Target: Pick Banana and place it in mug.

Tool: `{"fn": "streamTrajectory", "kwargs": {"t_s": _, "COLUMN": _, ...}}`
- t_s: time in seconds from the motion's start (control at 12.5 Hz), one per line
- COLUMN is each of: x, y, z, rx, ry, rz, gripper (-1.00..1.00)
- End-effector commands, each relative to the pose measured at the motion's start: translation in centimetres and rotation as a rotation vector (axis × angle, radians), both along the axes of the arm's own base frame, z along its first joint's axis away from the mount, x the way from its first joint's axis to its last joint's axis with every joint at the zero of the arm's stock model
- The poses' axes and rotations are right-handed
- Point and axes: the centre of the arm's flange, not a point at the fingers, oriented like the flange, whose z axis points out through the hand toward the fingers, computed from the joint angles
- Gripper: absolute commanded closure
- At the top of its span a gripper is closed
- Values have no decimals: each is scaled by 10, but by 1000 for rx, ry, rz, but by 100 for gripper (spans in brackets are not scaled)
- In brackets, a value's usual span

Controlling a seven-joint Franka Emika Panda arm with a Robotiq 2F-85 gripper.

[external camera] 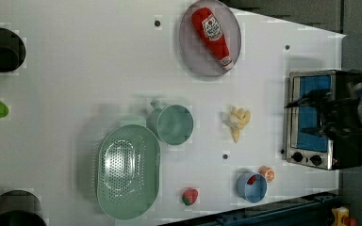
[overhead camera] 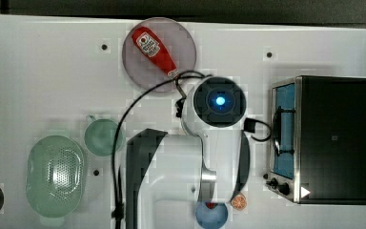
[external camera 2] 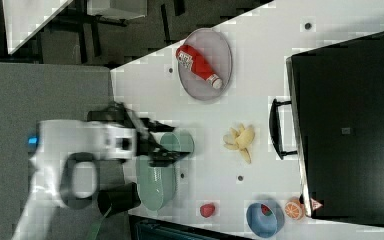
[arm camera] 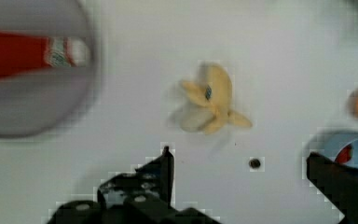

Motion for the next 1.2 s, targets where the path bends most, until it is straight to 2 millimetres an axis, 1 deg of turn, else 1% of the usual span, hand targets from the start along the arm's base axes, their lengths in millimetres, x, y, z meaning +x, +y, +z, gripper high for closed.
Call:
{"fn": "streamTrajectory", "kwargs": {"t_s": 0.08, "x": -7, "y": -5, "z": -38, "rx": -5, "ry": -47, "rz": 19, "gripper": -100}}
{"fn": "streamTrajectory", "kwargs": {"t_s": 0.24, "x": -13, "y": -5, "z": -80, "rx": -9, "ry": -55, "rz": 18, "gripper": -100}}
{"fn": "streamTrajectory", "kwargs": {"t_s": 0.4, "x": -21, "y": -4, "z": -119, "rx": -13, "ry": -52, "rz": 19, "gripper": -100}}
{"fn": "streamTrajectory", "kwargs": {"t_s": 0.8, "x": -30, "y": -2, "z": -198, "rx": -22, "ry": -58, "rz": 25, "gripper": -100}}
{"fn": "streamTrajectory", "kwargs": {"t_s": 0.96, "x": -30, "y": 1, "z": -220, "rx": -24, "ry": -76, "rz": 31, "gripper": -100}}
{"fn": "streamTrajectory", "kwargs": {"t_s": 1.12, "x": -33, "y": 7, "z": -236, "rx": -22, "ry": -83, "rz": 41, "gripper": -100}}
{"fn": "streamTrajectory", "kwargs": {"t_s": 1.2, "x": -34, "y": 8, "z": -242, "rx": -21, "ry": -78, "rz": 43, "gripper": -94}}
